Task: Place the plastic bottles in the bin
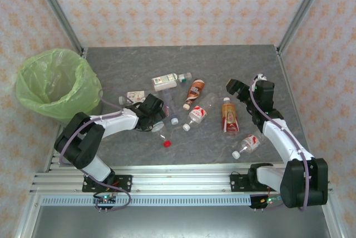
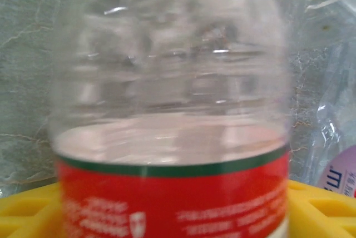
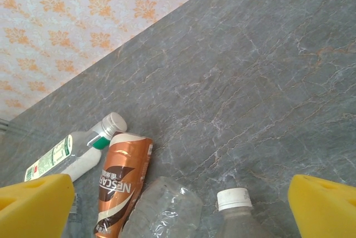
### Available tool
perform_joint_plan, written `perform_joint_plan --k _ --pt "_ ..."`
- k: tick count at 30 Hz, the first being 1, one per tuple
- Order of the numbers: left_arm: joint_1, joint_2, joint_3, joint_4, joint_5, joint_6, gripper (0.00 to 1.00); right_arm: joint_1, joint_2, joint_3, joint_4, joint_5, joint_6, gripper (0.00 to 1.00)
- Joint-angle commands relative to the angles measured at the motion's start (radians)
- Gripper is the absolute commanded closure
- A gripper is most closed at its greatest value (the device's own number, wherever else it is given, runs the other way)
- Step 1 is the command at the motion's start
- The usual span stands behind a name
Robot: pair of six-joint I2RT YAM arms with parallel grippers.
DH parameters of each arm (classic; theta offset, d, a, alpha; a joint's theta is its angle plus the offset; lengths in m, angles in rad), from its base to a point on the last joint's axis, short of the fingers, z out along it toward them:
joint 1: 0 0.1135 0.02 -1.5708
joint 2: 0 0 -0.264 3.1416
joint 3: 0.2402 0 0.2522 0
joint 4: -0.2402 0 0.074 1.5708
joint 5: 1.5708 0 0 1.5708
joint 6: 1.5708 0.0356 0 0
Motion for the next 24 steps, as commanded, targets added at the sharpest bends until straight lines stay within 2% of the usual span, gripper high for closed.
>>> perform_joint_plan --k 1,5,11,14,17,24 --pt "0.001 0.023 -0.018 0.042 -0.008 0.041 0.3 0.01 0.004 0.038 0.044 -0.033 0.03 0.01" --pt "0.001 -0.006 -0.027 0.051 -0.002 0.081 0.36 0.019 0.011 0.052 0.045 -0.035 0.039 0.01" --pt "0.001 -0.063 -0.029 0.043 -0.032 0.127 0.36 0.043 0.017 0.061 0.064 -0.039 0.051 0.01" --pt "0.001 -0.101 -0.005 0.004 -0.066 0.154 0.38 0.059 0.02 0.061 0.106 -0.114 0.024 0.01" --pt "0.001 -0.139 0.017 -0.026 -0.096 0.187 0.39 0.113 0.019 0.036 0.212 -0.147 -0.004 0.01" --pt "0.001 -0.202 0.079 -0.09 -0.141 0.219 0.41 0.261 0.092 0.08 0.227 -0.075 -0.073 0.01"
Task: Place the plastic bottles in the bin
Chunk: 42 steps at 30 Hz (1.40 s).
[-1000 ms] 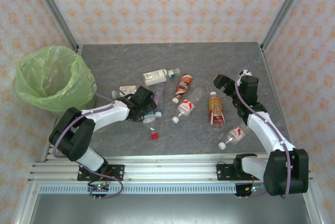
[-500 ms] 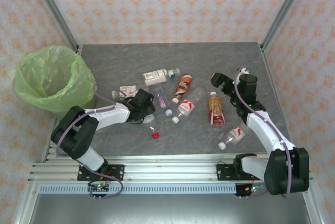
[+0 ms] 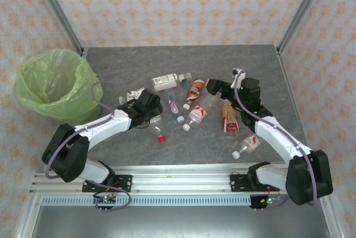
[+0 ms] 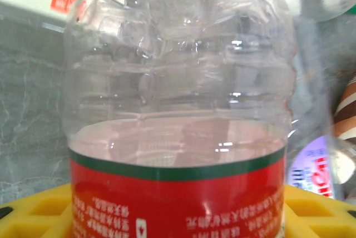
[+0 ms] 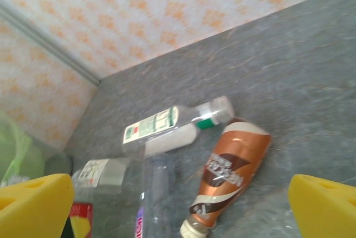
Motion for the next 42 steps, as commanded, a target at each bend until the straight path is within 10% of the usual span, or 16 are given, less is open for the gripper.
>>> perform_joint_plan --k 1,14,27,42 --pt "0.001 -0.05 0.046 -0.068 -0.06 0.033 0.41 0.042 0.05 0.051 0.053 0.031 -0.049 0.01" --pt "0.003 -0.146 0.227 -0.183 -0.124 0.166 0.48 0.118 0.103 0.073 0.173 0.015 -0.053 0.01" --pt "0.031 -0.131 0.474 -0.179 -0.469 0.44 0.48 0.123 0.034 0.017 0.25 0.071 0.049 0.01" --pt "0.3 -0.253 0.55 -0.005 -0.478 0.658 0.47 0.122 0.013 -0.013 0.234 0.155 0.064 0.01"
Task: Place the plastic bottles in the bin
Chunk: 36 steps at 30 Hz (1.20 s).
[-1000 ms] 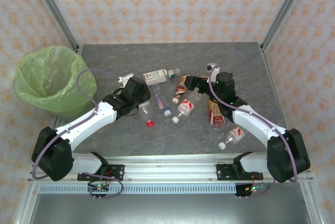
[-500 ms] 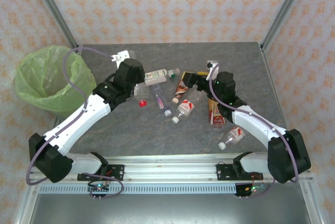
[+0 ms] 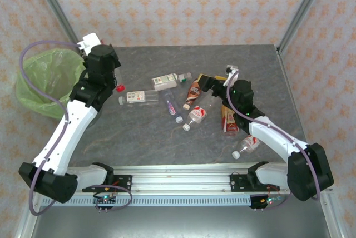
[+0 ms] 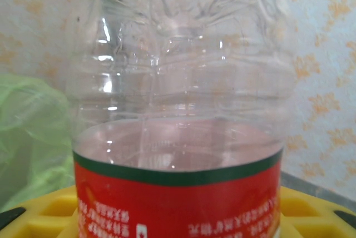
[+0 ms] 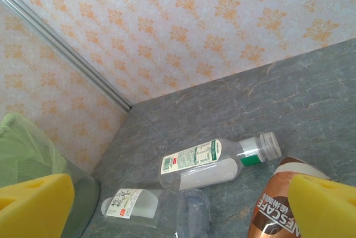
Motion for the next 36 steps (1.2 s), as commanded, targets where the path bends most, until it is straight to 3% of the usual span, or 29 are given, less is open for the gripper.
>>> perform_joint_plan --k 1,14,17,20,32,36 --pt "0.037 -0.04 0.026 0.105 -0.031 0.101 0.47 0.006 -0.016 -0.001 0.012 0.036 0.0 0.01" --pt "0.356 -0.052 0.078 0.27 -0.079 0.195 0.47 0.006 -0.015 0.01 -0.011 0.066 -0.018 0.01" --pt "0.437 -0.021 0.085 0.24 -0.121 0.149 0.47 0.006 -0.014 0.009 -0.01 0.073 -0.022 0.01" --pt "0.518 0.016 0.1 0.158 -0.08 0.07 0.47 0.006 -0.013 0.006 -0.01 0.07 -0.016 0.01" --pt "0.526 0.086 0.05 0.085 -0.087 -0.027 0.45 0.005 -0.059 -0.026 -0.059 0.109 -0.047 0.01" --pt "0.524 0.1 0.024 0.07 -0.078 -0.06 0.38 0.007 -0.055 -0.019 -0.061 0.113 -0.052 0.01"
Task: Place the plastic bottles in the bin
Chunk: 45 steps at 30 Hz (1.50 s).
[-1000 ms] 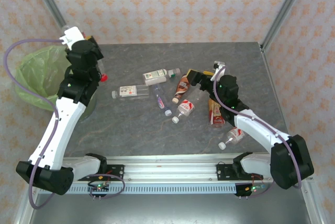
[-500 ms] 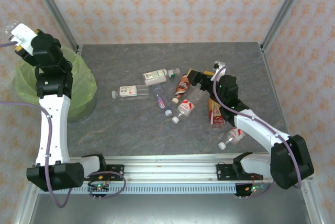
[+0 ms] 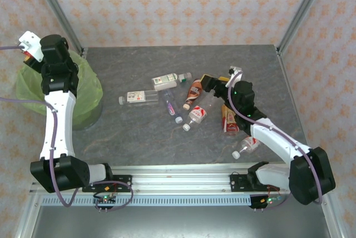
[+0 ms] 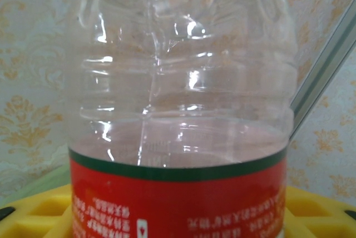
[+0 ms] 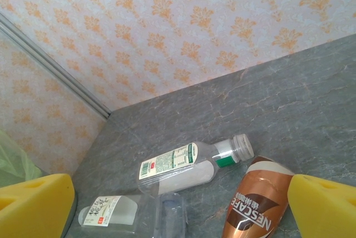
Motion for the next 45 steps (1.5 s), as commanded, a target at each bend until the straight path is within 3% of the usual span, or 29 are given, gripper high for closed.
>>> perform_joint_plan --k 1,8,17,27,37,42,45 --pt "-0.002 0.018 -0.014 -0.05 -0.007 -0.056 0.36 0.006 -0.011 -0.005 -0.006 0.021 -0.025 0.01" --pt "-0.003 0.054 0.016 -0.122 0.017 -0.071 0.15 0.006 0.012 0.011 -0.009 0.018 -0.031 0.01" --pt "-0.059 0.051 0.047 -0.166 0.038 -0.041 0.0 0.006 0.049 0.028 -0.009 0.004 -0.02 0.01" --pt "-0.188 0.035 0.111 -0.241 0.122 -0.036 0.0 0.006 0.042 0.002 -0.01 0.027 -0.025 0.01" --pt "-0.472 0.018 0.056 -0.253 0.296 -0.012 0.0 0.007 0.079 0.044 -0.044 0.061 -0.014 0.01" --pt "-0.563 0.054 0.035 -0.3 0.384 -0.045 0.0 0.006 0.091 0.054 -0.081 0.07 0.005 0.01" --pt "-0.566 0.072 0.038 -0.379 0.45 -0.127 0.0 0.007 0.088 0.054 -0.097 0.07 0.019 0.01"
